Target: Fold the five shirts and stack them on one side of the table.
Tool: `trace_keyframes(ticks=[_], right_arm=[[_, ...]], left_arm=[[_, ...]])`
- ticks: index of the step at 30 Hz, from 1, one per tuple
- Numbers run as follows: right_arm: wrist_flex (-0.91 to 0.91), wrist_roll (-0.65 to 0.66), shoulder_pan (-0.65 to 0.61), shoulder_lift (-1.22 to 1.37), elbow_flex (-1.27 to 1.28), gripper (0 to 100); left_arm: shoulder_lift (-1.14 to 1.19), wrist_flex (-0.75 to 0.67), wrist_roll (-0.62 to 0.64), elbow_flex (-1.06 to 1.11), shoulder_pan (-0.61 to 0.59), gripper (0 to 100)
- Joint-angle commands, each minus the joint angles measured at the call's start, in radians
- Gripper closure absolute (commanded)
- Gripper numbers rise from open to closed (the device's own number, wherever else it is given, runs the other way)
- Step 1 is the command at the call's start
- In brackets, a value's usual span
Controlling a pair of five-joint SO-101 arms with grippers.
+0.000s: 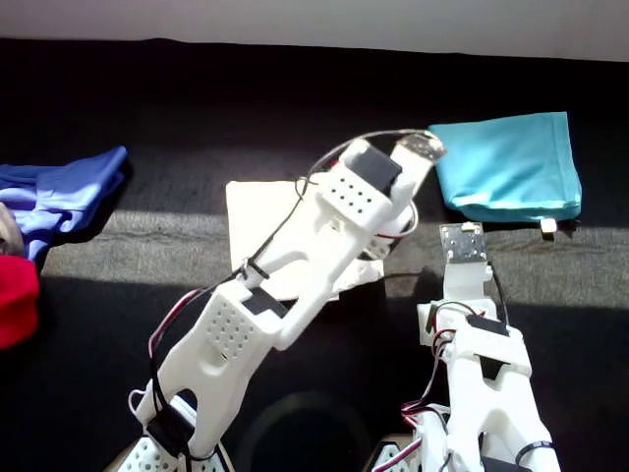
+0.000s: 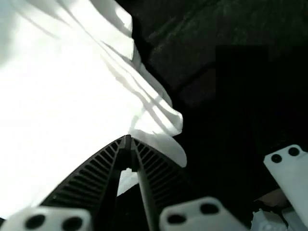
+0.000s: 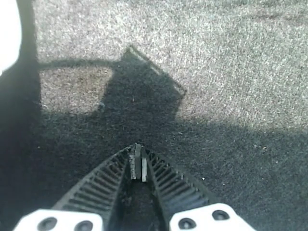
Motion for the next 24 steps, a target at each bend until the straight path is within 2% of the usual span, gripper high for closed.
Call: trace_keyframes(ticks=[1, 5, 16, 24], right_arm=[[-0.025, -0.005, 0.015, 0.008, 0.001, 99.1], [-0.025, -0.005, 0.015, 0.008, 0.001, 99.1], [-0.025, -0.005, 0.015, 0.008, 0.001, 99.1], [-0.025, -0.005, 0.015, 0.01, 0.001, 99.1]], left_arm=[[-0.062, 0.003, 0.008, -0.183, -0.093, 99], [-0.061, -0.107, 0.003, -0.196, -0.148, 99], [-0.061, -0.589, 0.003, 0.22, -0.156, 99], [-0.062, -0.623, 0.008, 0.28, -0.117, 99]])
